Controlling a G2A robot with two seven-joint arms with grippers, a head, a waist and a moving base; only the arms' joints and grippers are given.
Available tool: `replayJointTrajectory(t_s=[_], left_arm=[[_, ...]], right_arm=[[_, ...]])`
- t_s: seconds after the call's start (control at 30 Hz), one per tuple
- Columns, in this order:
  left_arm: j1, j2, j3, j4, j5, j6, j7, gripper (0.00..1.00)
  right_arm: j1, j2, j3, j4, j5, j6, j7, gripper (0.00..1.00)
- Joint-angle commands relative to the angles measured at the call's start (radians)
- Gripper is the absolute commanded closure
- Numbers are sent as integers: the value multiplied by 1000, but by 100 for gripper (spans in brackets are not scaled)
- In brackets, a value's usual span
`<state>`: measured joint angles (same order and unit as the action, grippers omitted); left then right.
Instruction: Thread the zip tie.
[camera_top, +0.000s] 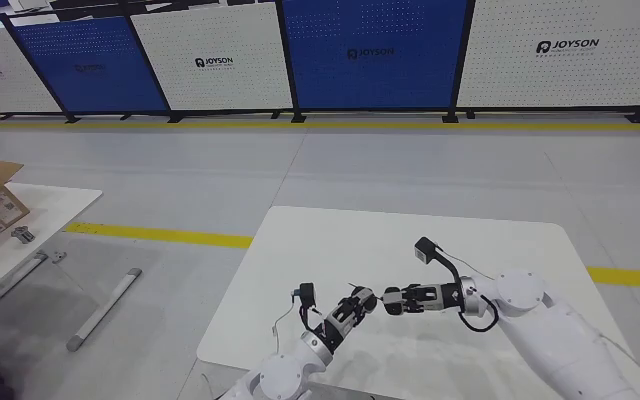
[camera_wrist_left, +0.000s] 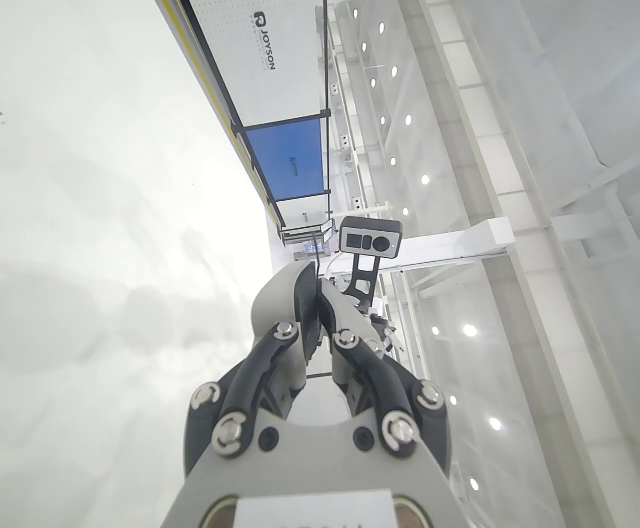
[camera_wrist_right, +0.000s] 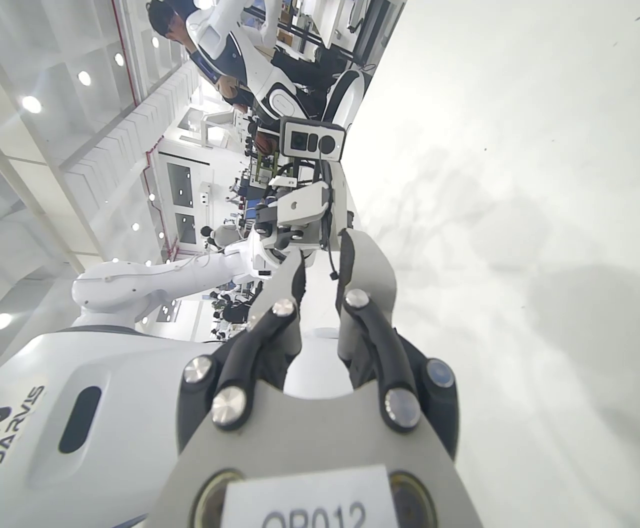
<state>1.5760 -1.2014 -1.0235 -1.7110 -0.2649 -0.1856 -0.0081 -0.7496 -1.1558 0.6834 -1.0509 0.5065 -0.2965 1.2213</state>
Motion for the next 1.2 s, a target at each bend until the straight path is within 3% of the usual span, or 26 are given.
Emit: replayJointTrajectory(t_s=[0.0, 0.23, 0.27, 0.3, 0.63, 0.77, 0.87, 1.03, 1.17], left_arm=[[2, -1, 0, 0, 0, -2, 1, 100], [7, -2, -1, 0, 18, -11, 5, 99], [7, -2, -1, 0, 25, -11, 5, 63], [7, -2, -2, 0, 31, -13, 7, 0], [7, -3, -1, 0, 34, -13, 8, 0], [-5, -4, 7, 13, 25, -17, -38, 0], [-17, -3, 5, 29, -27, -17, -110, 0], [-16, -3, -16, 38, -92, -84, -150, 0], [-15, -2, -18, 39, -93, -87, -152, 0]], right_arm=[[0, -2, 1, 4, -2, 2, 3, 100], [1, -11, 7, 13, -12, 8, 7, 100], [1, -11, 10, 14, -13, 7, 10, 100], [0, -12, 13, 15, -15, 7, 11, 100], [-10, -7, 40, 5, -34, 13, 18, 100], [-10, -7, 40, 5, -34, 13, 18, 100], [-28, -5, 48, -17, -20, 7, 31, 100], [-38, 1, 70, -25, 3, 6, 86, 100], [-36, 1, 77, -14, 14, 11, 94, 100]])
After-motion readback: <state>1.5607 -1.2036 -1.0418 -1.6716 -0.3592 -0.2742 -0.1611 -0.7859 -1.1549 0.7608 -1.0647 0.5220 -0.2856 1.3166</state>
